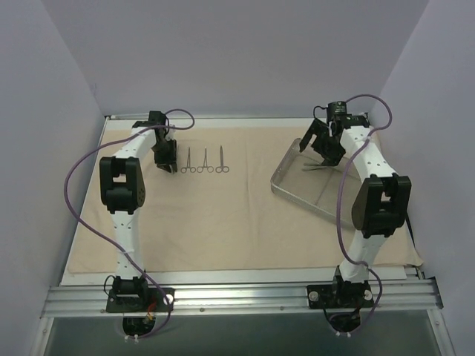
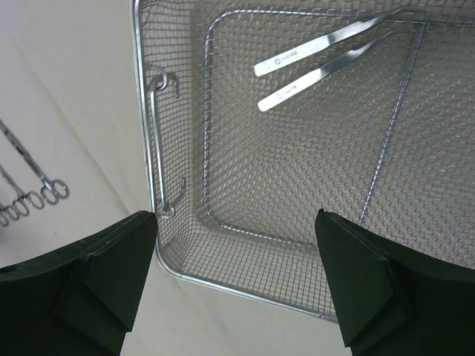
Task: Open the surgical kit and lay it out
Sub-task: Place the medical item in the surgical kit.
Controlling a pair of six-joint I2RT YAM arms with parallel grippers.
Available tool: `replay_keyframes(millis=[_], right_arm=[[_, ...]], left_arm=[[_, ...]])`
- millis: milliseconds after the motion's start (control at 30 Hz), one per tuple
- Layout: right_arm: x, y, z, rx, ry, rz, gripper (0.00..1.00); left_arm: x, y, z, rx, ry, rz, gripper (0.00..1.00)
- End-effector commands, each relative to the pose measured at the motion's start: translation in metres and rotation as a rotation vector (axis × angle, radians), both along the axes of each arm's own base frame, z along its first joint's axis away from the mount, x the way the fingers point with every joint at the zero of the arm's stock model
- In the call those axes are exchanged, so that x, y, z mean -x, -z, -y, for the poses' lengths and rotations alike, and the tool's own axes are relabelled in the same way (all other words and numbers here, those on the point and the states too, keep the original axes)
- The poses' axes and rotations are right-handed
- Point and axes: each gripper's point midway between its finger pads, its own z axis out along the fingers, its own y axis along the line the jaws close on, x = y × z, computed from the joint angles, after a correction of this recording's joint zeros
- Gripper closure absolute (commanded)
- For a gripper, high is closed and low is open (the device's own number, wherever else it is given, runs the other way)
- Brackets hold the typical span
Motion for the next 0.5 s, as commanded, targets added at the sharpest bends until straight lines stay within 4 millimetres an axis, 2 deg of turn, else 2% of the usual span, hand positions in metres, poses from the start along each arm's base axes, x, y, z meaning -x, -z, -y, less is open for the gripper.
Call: replay_keyframes(millis=[0, 33, 100, 133, 200, 267, 333, 467], right_arm=[[-0.008, 0.026, 0.022, 0.059, 0.13, -0.042, 0.12], [-0.012, 0.037, 0.027, 0.074, 0.169, -0.056, 0.18], [-0.02, 0.047, 0.031, 0.092, 0.205, -0.056, 0.2], [-0.024, 0.058, 0.037, 0.119, 0.237, -0.074, 0.21], [-0.028, 0.066, 0.045, 0.16, 0.275, -0.079, 0.24], [-0.033, 0.073, 0.056, 0.204, 0.335, -0.085, 0.32], [-0.036, 0.077, 0.061, 0.225, 0.361, -0.085, 0.44], [-0.039, 0.086, 0.069, 0.272, 0.38, -0.098, 0.44]], left_arm=[[-0.006, -0.054, 0.0, 0.024, -0.026, 0.08, 0.62], [-0.01, -0.076, 0.002, 0.042, -0.037, 0.136, 0.6], [-0.009, -0.096, 0.009, 0.073, -0.042, 0.179, 0.56], [-0.009, -0.117, 0.014, 0.102, -0.047, 0.227, 0.56], [-0.004, -0.141, 0.024, 0.129, -0.043, 0.279, 0.54], [0.001, -0.153, 0.034, 0.17, -0.027, 0.297, 0.54], [0.008, -0.163, 0.046, 0.204, -0.009, 0.313, 0.54], [0.019, -0.175, 0.055, 0.238, 0.021, 0.319, 0.54]])
